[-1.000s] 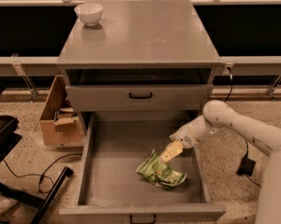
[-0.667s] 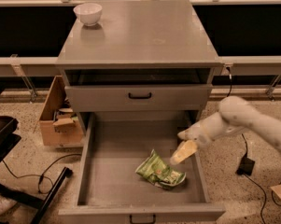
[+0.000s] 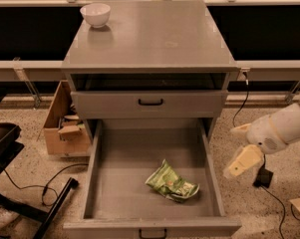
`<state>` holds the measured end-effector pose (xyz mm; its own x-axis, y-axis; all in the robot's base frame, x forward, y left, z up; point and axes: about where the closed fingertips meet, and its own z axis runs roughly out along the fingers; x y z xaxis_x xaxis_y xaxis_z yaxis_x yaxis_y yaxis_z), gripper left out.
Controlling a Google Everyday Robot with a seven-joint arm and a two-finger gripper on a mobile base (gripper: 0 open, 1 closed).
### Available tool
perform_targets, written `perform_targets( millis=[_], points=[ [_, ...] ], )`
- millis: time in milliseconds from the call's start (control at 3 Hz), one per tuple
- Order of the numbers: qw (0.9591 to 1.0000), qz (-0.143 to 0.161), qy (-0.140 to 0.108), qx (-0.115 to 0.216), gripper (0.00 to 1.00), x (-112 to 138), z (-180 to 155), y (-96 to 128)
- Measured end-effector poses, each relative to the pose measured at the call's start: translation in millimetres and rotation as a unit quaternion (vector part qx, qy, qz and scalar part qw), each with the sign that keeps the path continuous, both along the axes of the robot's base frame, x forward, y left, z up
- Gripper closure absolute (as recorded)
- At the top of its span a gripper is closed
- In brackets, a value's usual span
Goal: Place green jalapeno chip bag into middle drawer
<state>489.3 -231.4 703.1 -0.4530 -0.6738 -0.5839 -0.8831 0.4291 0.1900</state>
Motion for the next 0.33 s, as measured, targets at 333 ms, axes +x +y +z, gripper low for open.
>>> perform_targets(
  millis=[333],
  points=[
    [0.9956,-0.004,-0.012,-0.093,0.00,-29.8,57.1,-11.3]
  ],
)
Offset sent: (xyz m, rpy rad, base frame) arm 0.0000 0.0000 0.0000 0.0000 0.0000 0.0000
